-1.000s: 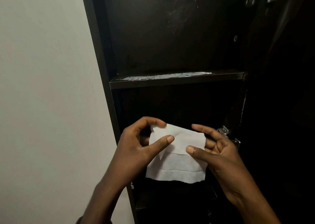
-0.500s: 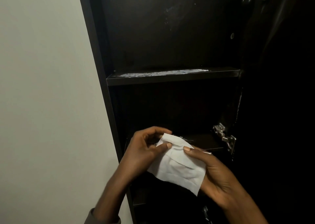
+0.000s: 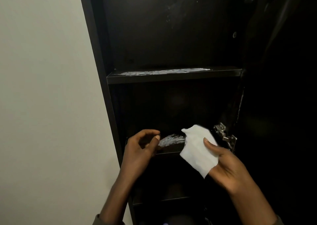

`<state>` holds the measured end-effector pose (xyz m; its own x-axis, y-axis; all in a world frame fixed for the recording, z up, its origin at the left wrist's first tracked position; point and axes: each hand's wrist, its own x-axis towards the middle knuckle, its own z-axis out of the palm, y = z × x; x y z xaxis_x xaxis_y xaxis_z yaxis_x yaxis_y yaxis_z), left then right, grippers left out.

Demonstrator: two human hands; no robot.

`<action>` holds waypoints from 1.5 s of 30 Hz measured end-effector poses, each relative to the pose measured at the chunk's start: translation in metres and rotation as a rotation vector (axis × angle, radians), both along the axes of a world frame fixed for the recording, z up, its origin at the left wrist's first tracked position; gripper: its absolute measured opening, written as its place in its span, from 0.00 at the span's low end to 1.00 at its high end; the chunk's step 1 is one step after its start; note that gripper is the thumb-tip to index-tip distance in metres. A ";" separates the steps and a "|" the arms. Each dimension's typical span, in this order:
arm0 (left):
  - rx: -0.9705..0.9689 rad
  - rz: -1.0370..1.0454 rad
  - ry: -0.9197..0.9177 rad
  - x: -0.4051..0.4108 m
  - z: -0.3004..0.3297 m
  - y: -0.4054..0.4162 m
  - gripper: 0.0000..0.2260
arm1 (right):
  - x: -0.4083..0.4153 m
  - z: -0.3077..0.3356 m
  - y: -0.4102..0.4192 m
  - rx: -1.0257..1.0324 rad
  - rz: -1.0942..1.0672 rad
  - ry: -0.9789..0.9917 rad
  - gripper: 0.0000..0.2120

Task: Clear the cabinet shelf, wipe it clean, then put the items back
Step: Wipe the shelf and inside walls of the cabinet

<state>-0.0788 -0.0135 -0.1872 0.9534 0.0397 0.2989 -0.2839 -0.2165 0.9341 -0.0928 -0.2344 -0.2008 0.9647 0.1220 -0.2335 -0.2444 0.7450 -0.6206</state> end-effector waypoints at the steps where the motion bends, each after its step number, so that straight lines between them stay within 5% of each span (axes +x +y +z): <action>1: -0.020 0.005 -0.003 -0.001 -0.001 0.000 0.06 | 0.006 0.002 -0.002 -0.050 -0.096 -0.033 0.17; 3: -0.040 0.023 -0.001 0.001 -0.004 0.002 0.06 | 0.020 0.004 -0.003 -0.269 -0.315 -0.181 0.14; 5: -0.053 0.059 0.001 0.004 -0.007 0.003 0.07 | 0.034 0.001 -0.001 -0.696 -0.513 -0.357 0.15; 8: -0.069 0.142 -0.034 0.009 -0.010 0.003 0.10 | 0.051 -0.011 0.005 -1.388 -0.662 -0.493 0.32; 11: -0.138 0.205 -0.058 0.011 -0.008 -0.001 0.12 | 0.058 -0.028 0.020 -1.883 -0.466 -0.562 0.36; 14: -0.205 0.205 -0.032 0.011 -0.013 -0.006 0.13 | 0.058 -0.035 0.029 -2.077 -0.198 -0.385 0.30; 24: -0.360 0.248 -0.016 0.008 -0.027 -0.005 0.10 | 0.076 -0.039 0.036 -2.019 -0.097 -0.375 0.30; 31: -0.355 0.285 -0.031 0.006 -0.028 -0.004 0.10 | 0.076 -0.048 0.098 -1.966 -0.104 -0.557 0.30; 38: -0.313 0.251 -0.060 0.007 -0.021 -0.008 0.12 | 0.079 -0.050 0.152 -1.772 0.096 -0.795 0.17; 40: -0.318 0.244 -0.073 0.008 -0.019 -0.008 0.12 | 0.080 -0.041 0.144 -1.504 0.184 -0.676 0.13; 42: -0.347 0.240 -0.083 0.008 -0.018 -0.008 0.12 | 0.079 -0.031 0.125 -0.982 0.268 -0.553 0.14; 45: -0.390 0.256 -0.108 0.009 -0.018 -0.008 0.11 | 0.084 -0.022 0.075 -0.234 0.060 -0.265 0.20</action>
